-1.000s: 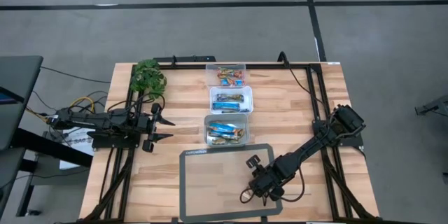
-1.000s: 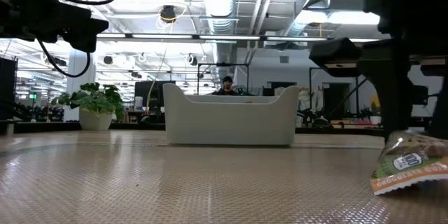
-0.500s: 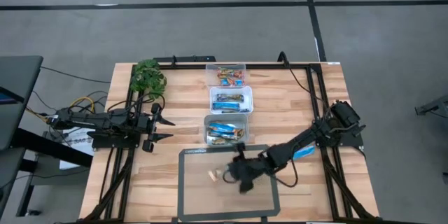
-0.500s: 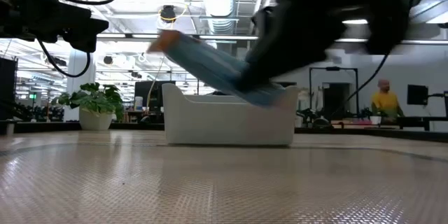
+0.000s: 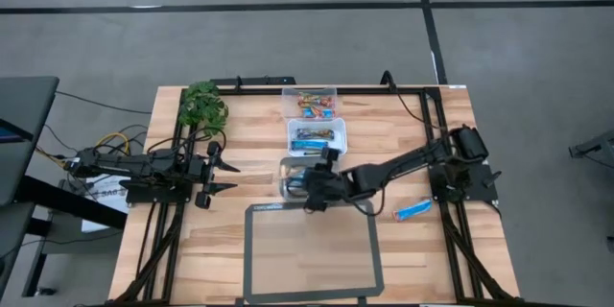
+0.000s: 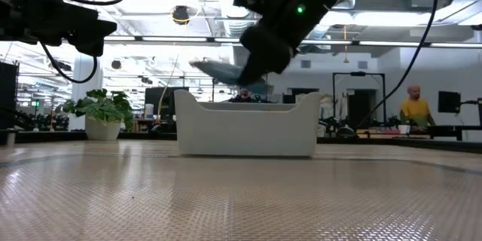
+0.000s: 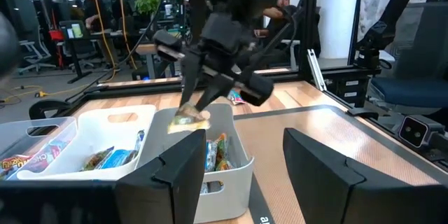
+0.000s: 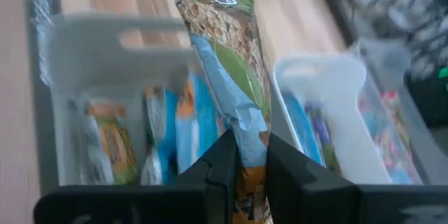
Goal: Pick and place Granola Bars by type
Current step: Put the yellow granola bar into the gray bin, then put the red granola bar into the transparent bin
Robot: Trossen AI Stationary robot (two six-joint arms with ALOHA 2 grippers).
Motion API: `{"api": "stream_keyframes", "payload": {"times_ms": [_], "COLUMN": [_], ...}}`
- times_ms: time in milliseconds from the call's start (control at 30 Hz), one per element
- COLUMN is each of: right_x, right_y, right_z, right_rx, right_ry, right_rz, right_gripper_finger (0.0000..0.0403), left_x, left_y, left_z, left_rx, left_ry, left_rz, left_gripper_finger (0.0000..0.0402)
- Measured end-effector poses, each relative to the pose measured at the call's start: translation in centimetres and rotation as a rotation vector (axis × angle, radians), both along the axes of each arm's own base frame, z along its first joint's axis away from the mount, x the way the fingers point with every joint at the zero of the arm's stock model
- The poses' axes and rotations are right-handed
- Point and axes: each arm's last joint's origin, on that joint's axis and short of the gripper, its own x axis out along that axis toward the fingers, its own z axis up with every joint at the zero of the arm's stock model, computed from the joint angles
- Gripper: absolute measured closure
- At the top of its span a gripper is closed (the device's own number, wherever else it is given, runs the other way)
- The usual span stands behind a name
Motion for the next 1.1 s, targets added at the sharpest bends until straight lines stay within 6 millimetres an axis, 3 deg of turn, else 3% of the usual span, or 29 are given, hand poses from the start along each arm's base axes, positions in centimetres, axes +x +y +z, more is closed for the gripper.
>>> {"api": "stream_keyframes", "payload": {"times_ms": [433,800,933,1100], "right_x": [-0.8,-1.0,-1.7,-3.1], "right_y": [-1.9,-2.3,-2.1,-1.3], "right_z": [0.6,1.0,2.8,5.7], "right_rx": [0.192,0.203,0.298,0.492], "right_ry": [0.251,0.263,0.254,0.295], "right_rz": [-0.014,-0.011,0.023,0.051], "right_gripper_finger": [0.035,0.0224,0.0188,0.0171], "left_x": [0.0,0.0,0.0,0.0], "left_y": [0.0,0.0,0.0,0.0], "left_z": [0.0,0.0,0.0,0.0], "left_rx": [0.0,0.0,0.0,0.0], "left_ry": [0.0,0.0,0.0,0.0], "left_rz": [0.0,0.0,0.0,0.0], "left_gripper_finger": [0.0216,0.0216,0.0216,0.0216]}}
